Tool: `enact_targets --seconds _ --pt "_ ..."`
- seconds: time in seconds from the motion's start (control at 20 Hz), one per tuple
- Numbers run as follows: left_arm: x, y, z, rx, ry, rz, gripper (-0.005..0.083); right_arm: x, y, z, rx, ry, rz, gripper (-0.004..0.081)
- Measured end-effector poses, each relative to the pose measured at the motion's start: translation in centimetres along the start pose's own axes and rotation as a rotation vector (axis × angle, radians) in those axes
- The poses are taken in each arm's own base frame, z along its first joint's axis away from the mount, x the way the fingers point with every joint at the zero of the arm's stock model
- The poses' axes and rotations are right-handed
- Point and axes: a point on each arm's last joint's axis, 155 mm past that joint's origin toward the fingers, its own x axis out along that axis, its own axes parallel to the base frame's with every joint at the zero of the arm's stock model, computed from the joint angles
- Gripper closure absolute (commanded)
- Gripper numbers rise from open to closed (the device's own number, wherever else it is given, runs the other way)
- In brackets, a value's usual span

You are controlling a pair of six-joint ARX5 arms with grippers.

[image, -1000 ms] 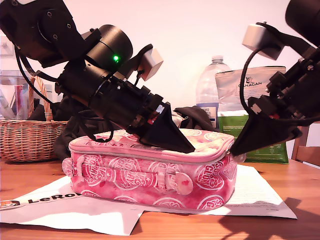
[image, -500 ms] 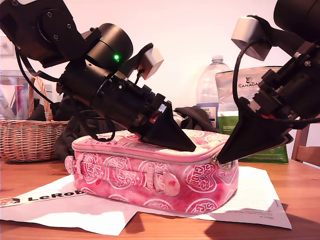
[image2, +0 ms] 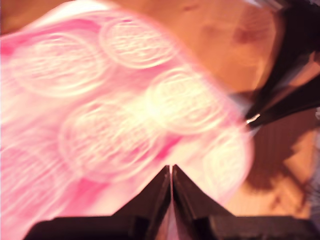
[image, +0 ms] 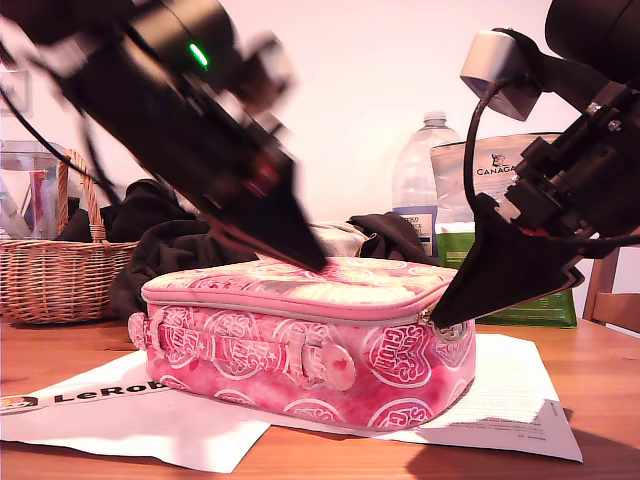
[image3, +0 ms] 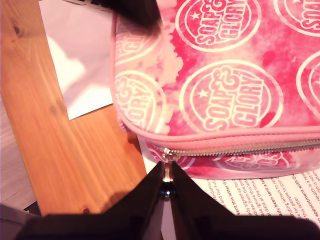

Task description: Open the zipper in the zip bag in front of you

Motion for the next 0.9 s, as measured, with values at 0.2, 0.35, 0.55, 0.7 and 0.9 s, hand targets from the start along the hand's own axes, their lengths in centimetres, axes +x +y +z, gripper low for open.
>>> enact_targets --seconds 0.2,0.35,0.55,0.7,0.9 --pt "-2.1 6.3 -1.6 -0.076 0.032 0.204 0.0795 0.0 0.0 0.0 0.0 -0.001 0.0 0.0783" --pt "-4.2 11.0 -3.2 -0.148 0.05 0.347 0.0795 -0.1 0.1 0.1 -0.001 -0.004 0.005 0.0783" --pt "-6.1 14.4 -3.9 -0.201 0.026 0.429 0.0795 -0.1 0.5 0.2 0.018 -0.008 0.026 0.0783" --pt "-6.9 15.7 -3.4 -0.21 -0.011 0.47 0.0795 -0.1 0.5 0.2 0.023 -0.008 0.026 0.0783" --pt "-5.3 16.2 -4.8 -0.251 0.016 0.441 0.0795 -0.1 0.5 0.2 0.023 -0.008 0.026 0.0783"
